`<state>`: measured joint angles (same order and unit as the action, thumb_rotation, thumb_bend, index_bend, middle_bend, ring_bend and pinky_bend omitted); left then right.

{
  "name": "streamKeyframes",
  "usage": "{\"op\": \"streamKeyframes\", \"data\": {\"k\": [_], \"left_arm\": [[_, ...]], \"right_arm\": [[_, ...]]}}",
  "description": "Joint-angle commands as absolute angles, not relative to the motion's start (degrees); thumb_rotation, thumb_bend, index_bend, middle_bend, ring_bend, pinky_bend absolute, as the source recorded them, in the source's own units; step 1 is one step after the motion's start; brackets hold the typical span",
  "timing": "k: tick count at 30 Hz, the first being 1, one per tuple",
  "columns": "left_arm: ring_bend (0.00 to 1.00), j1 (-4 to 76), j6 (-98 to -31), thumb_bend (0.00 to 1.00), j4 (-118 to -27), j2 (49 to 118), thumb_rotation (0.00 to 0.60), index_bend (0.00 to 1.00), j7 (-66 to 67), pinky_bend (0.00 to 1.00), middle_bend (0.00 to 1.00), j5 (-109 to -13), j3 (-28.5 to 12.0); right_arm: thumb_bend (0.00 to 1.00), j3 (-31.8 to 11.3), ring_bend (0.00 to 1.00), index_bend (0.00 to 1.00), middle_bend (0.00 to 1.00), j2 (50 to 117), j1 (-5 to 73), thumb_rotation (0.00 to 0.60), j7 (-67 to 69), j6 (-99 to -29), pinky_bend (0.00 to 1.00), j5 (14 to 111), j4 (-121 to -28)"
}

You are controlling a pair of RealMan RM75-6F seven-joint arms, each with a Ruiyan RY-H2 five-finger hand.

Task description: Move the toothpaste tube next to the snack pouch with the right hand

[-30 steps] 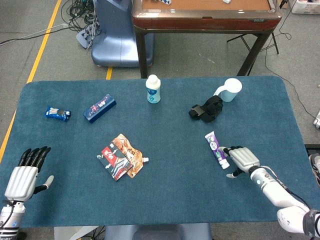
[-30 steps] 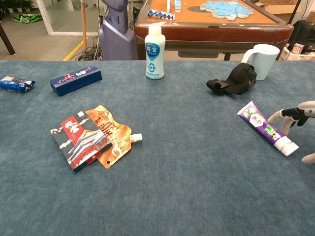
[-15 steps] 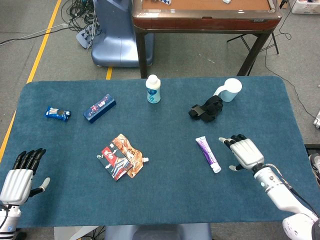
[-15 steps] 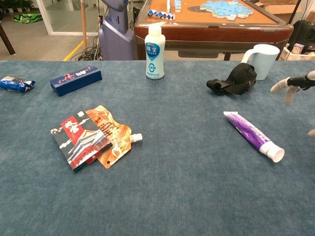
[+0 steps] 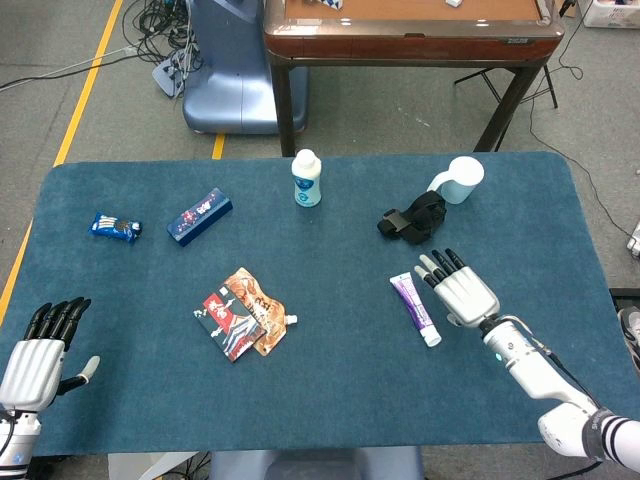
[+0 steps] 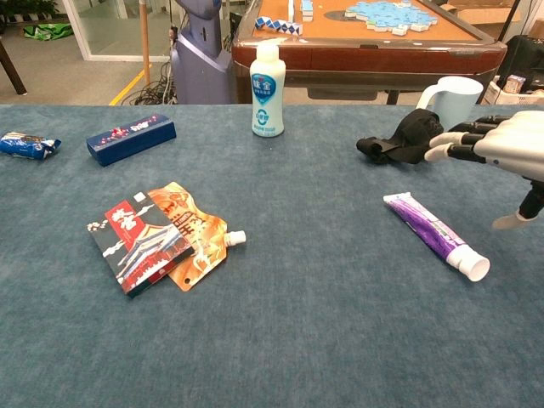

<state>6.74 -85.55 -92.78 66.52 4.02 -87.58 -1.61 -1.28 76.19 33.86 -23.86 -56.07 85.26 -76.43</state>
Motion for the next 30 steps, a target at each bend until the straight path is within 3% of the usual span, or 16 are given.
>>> {"op": "streamKeyframes", "data": {"k": [1, 15, 30], "left_arm": [[0.08, 6.63, -85.57, 0.26, -92.79, 66.35, 0.600, 0.07, 3.71, 0.03, 0.09, -87.52, -1.58], [0.08, 6.22, -85.85, 0.26, -93.10, 65.76, 0.600, 0.07, 2.66, 0.03, 0.09, -87.70, -1.51], [0.08, 5.66, -85.93, 0.26, -92.90, 65.49, 0.600, 0.07, 2.43, 0.03, 0.09, -87.33, -1.36]], "right_arm": [[0.00, -0.16, 0.02, 0.00, 0.05, 79.09, 34.53, 0.600, -23.40, -57.06, 0.07, 88.03, -72.42], [0.00, 2.28, 0.01, 0.00, 0.03, 86.45, 35.05, 0.600, -19.98, -59.30, 0.06, 93.38, -63.42], [0.00, -3.45, 0.03, 0.00, 0.09, 93.88, 38.87, 0.600, -21.92, -55.53, 0.06, 88.45, -62.78]]}}
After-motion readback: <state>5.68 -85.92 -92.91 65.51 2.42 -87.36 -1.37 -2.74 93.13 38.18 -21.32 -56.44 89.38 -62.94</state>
